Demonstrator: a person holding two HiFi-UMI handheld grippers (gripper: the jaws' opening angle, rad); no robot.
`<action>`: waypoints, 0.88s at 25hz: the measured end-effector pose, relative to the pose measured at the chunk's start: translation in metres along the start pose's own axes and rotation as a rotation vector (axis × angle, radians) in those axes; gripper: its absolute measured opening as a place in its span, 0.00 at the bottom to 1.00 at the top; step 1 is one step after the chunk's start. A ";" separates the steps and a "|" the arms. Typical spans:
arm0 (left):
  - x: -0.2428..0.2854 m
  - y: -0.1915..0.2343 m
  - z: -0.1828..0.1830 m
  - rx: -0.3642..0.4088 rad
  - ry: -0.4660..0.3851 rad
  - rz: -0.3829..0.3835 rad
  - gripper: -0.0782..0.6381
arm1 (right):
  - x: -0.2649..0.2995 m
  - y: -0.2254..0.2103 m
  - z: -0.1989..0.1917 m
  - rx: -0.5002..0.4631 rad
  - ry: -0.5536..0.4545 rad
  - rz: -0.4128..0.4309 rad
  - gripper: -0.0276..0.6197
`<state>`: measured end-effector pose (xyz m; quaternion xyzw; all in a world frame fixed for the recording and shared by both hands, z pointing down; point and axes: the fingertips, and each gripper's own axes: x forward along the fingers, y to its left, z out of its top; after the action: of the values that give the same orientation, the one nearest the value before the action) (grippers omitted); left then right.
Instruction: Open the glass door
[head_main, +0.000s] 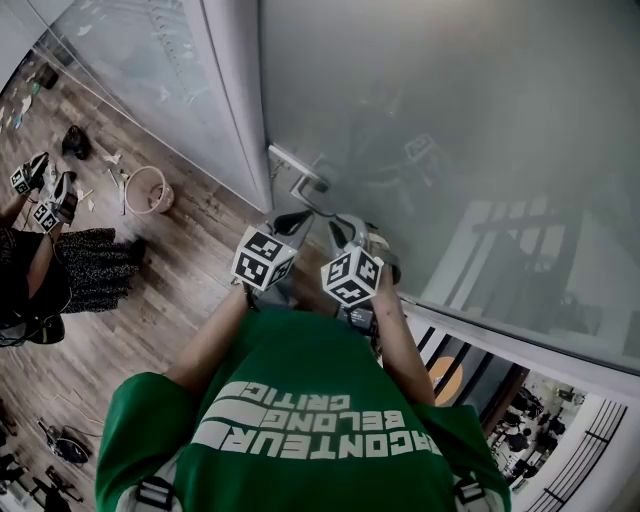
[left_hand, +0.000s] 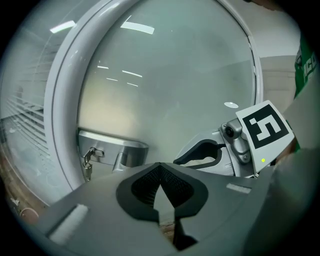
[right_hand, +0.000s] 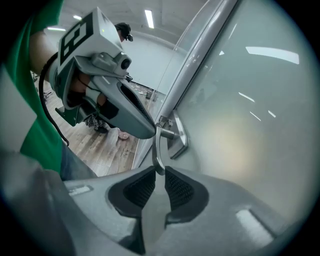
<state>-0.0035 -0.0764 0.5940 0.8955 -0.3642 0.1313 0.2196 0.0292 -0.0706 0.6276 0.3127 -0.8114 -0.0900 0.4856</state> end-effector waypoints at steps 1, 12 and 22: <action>0.002 0.001 0.000 0.005 0.007 0.001 0.13 | 0.001 0.000 0.001 -0.005 0.003 0.001 0.12; 0.017 0.005 -0.009 0.028 0.076 0.008 0.13 | 0.013 -0.001 0.001 -0.066 0.049 0.006 0.12; 0.023 0.009 -0.012 0.048 0.094 0.019 0.13 | 0.017 0.003 0.001 -0.135 0.104 0.013 0.10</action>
<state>0.0054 -0.0897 0.6161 0.8899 -0.3585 0.1840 0.2137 0.0218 -0.0787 0.6408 0.2785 -0.7791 -0.1250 0.5475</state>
